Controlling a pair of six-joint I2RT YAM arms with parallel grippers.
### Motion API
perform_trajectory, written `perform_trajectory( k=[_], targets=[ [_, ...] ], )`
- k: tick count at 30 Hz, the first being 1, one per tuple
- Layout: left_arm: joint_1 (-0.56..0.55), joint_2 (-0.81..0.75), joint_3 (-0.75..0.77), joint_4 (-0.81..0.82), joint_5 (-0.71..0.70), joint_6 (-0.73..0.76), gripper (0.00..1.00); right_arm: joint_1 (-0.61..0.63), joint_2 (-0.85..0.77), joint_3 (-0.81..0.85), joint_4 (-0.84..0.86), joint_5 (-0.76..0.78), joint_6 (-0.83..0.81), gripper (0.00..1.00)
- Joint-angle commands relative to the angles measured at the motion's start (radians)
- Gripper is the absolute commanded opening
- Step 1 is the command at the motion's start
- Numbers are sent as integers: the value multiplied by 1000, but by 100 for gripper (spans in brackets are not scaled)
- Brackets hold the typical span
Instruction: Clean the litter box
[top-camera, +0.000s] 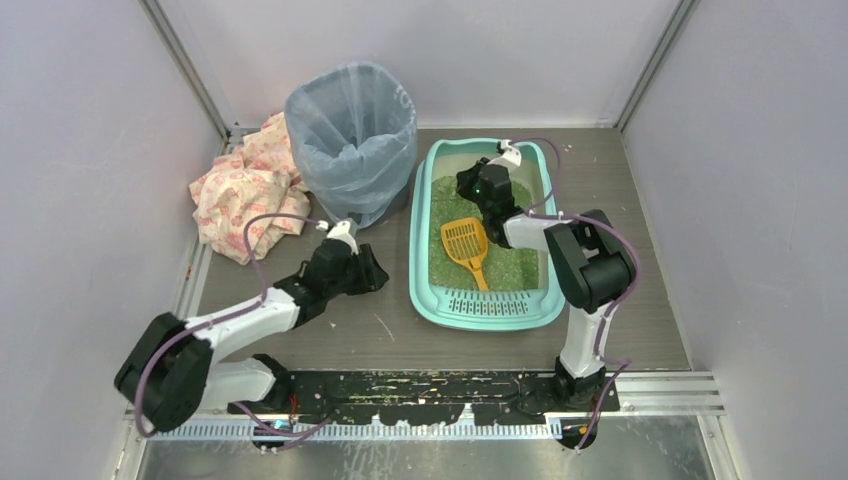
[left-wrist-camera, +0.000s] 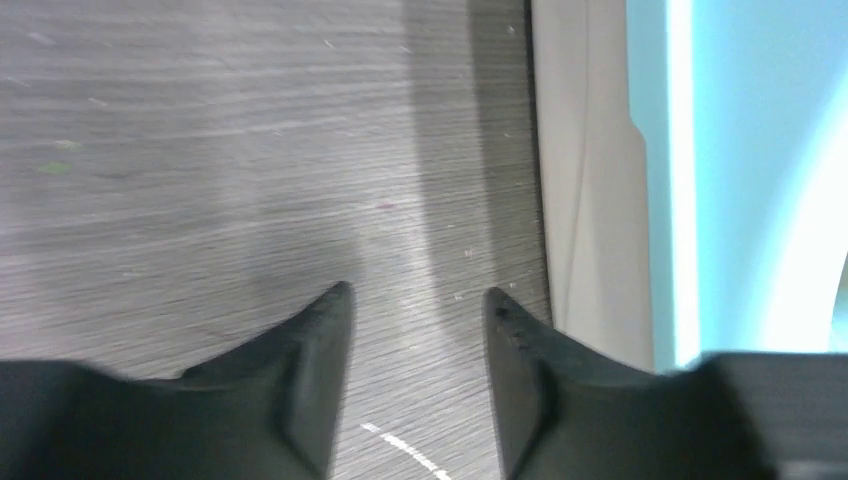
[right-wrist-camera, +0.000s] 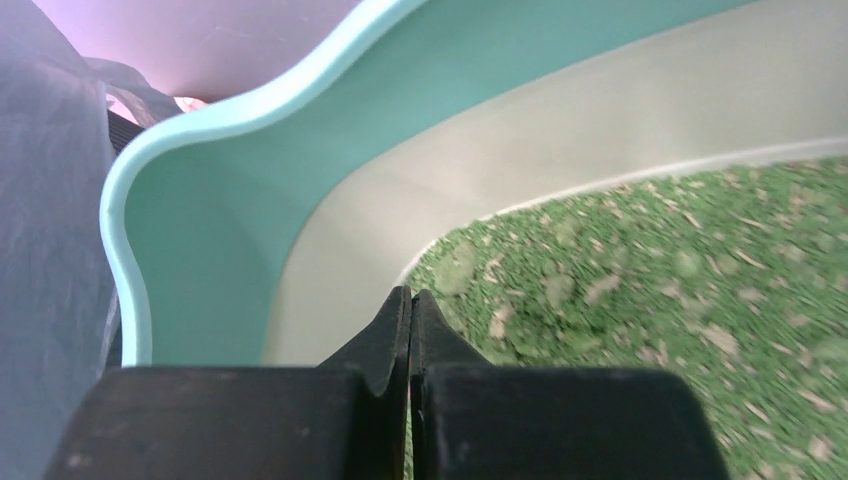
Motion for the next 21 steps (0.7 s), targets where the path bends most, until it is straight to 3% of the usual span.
perform_trajectory(
  k=[1, 4, 8, 11, 13, 15, 21],
  targets=[
    [3, -152, 57, -308, -190, 151, 60, 4, -131, -71, 20, 90, -37, 5],
    [-9, -217, 97, -402, -225, 176, 71, 30, -196, -67, -91, 158, -101, 12],
    [-21, -258, 205, -526, -297, 215, 64, 110, -253, 1, -323, 358, -210, 30],
    [-22, -266, 309, -628, -356, 242, 60, 142, -292, 25, -412, 453, -263, 61],
    [-22, -271, 375, -661, -392, 256, 61, 145, -321, 17, -437, 468, -262, 70],
    [-21, -272, 442, -687, -446, 260, 62, 145, -349, 12, -465, 481, -264, 74],
    [1, -194, 715, -781, -697, 260, 61, 145, -405, -24, -496, 495, -255, 74]
  ],
)
